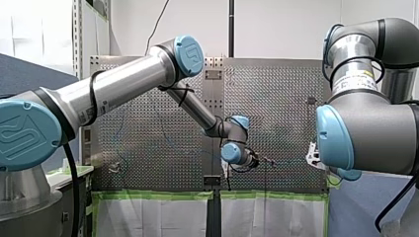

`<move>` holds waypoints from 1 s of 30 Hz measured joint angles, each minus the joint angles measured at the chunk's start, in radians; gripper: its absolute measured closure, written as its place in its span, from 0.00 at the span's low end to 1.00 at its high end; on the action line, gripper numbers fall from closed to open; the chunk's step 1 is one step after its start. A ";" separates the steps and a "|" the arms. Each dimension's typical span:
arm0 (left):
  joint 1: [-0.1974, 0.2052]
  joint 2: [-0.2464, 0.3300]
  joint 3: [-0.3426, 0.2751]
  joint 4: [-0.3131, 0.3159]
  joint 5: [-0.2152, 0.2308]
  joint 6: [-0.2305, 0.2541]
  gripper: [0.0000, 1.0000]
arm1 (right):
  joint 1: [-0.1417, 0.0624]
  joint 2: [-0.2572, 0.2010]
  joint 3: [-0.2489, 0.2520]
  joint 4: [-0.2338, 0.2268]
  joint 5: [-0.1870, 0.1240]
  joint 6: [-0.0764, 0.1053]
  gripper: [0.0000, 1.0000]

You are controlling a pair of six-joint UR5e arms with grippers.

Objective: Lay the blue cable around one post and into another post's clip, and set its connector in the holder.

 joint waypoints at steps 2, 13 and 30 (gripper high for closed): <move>0.001 0.000 0.000 -0.001 0.000 0.001 0.00 | 0.000 0.000 0.000 0.000 0.000 0.000 1.00; 0.006 0.001 -0.010 -0.017 -0.008 0.018 0.00 | 0.000 0.000 0.000 0.001 0.000 0.000 1.00; -0.036 0.122 -0.145 0.006 -0.117 0.150 0.00 | -0.002 0.001 0.000 0.013 0.000 0.001 1.00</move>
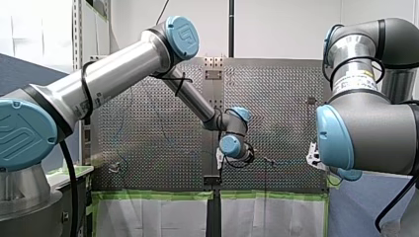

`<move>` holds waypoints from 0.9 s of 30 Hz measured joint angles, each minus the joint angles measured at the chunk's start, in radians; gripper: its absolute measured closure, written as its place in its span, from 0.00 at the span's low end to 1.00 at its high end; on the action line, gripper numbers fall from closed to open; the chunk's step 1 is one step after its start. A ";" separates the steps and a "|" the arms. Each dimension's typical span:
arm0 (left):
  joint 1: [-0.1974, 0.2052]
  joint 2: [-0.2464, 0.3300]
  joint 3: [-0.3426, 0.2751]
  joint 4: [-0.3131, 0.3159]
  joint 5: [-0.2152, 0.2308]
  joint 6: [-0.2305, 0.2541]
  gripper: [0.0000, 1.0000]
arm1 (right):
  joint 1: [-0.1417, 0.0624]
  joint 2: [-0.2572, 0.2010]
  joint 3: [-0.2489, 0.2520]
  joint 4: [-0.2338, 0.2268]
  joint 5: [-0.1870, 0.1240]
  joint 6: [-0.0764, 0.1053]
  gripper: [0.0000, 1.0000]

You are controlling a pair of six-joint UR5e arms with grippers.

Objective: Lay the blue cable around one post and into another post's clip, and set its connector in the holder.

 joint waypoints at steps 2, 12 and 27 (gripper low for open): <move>-0.005 0.020 -0.020 0.019 -0.003 -0.009 0.00 | -0.001 0.000 0.000 0.003 0.000 0.002 1.00; -0.008 0.113 -0.113 0.112 -0.019 -0.058 0.00 | 0.002 0.000 0.000 0.003 0.000 0.027 1.00; 0.004 0.246 -0.246 0.246 -0.034 -0.071 0.00 | 0.007 0.001 0.000 -0.002 -0.002 0.044 1.00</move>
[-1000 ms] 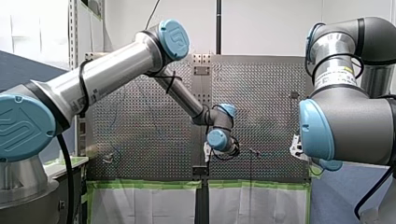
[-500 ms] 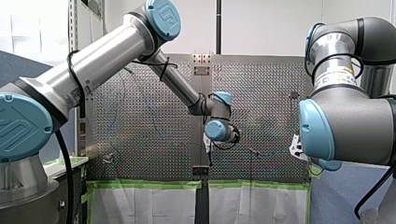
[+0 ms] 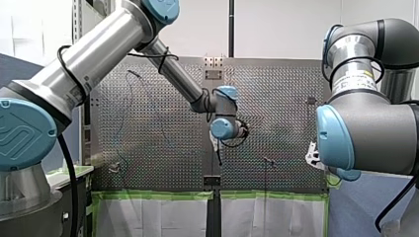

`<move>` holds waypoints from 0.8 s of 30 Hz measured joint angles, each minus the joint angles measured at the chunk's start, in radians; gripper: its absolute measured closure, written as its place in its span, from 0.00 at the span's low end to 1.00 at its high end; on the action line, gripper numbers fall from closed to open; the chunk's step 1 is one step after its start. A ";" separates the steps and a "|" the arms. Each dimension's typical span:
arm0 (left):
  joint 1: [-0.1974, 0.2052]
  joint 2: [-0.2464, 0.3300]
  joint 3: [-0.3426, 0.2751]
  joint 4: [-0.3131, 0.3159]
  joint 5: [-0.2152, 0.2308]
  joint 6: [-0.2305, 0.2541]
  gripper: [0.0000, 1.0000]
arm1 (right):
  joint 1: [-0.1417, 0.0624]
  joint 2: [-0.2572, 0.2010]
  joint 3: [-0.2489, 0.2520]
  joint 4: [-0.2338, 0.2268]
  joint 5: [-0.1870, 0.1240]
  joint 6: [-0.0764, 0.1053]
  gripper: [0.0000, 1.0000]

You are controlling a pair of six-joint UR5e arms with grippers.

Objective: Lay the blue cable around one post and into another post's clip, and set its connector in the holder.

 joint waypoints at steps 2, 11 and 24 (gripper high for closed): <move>0.000 0.019 -0.019 0.018 -0.004 0.000 0.00 | 0.001 0.000 0.000 -0.001 -0.001 0.002 1.00; 0.008 0.102 -0.102 0.102 -0.036 0.014 0.00 | 0.008 0.000 0.000 -0.010 -0.002 0.017 1.00; 0.008 0.212 -0.212 0.211 -0.039 0.022 0.00 | 0.025 0.000 0.000 -0.011 -0.003 0.018 1.00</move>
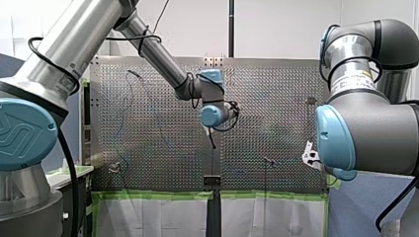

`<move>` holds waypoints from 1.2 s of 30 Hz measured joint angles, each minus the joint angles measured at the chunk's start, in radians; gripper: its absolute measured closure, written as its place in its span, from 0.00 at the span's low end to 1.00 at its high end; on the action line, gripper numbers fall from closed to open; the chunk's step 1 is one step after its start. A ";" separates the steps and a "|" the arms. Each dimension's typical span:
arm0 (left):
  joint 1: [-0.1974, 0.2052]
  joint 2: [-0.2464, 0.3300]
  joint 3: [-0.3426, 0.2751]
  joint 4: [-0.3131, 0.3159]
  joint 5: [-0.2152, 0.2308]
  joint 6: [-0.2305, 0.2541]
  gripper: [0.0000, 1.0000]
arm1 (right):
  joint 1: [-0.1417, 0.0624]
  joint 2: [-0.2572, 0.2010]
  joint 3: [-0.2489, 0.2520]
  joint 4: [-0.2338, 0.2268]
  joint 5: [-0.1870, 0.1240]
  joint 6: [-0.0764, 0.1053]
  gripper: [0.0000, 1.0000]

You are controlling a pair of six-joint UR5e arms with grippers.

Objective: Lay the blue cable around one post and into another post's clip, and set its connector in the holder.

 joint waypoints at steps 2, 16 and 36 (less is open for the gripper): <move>0.000 0.021 -0.021 0.021 -0.001 0.003 0.00 | 0.002 0.000 0.000 0.000 0.000 0.000 1.00; 0.079 0.153 -0.153 0.153 0.022 0.021 0.00 | 0.009 0.000 0.000 -0.001 -0.001 -0.001 1.00; 0.208 0.172 -0.340 0.181 0.058 0.063 0.00 | 0.017 0.001 0.000 -0.006 -0.001 0.001 1.00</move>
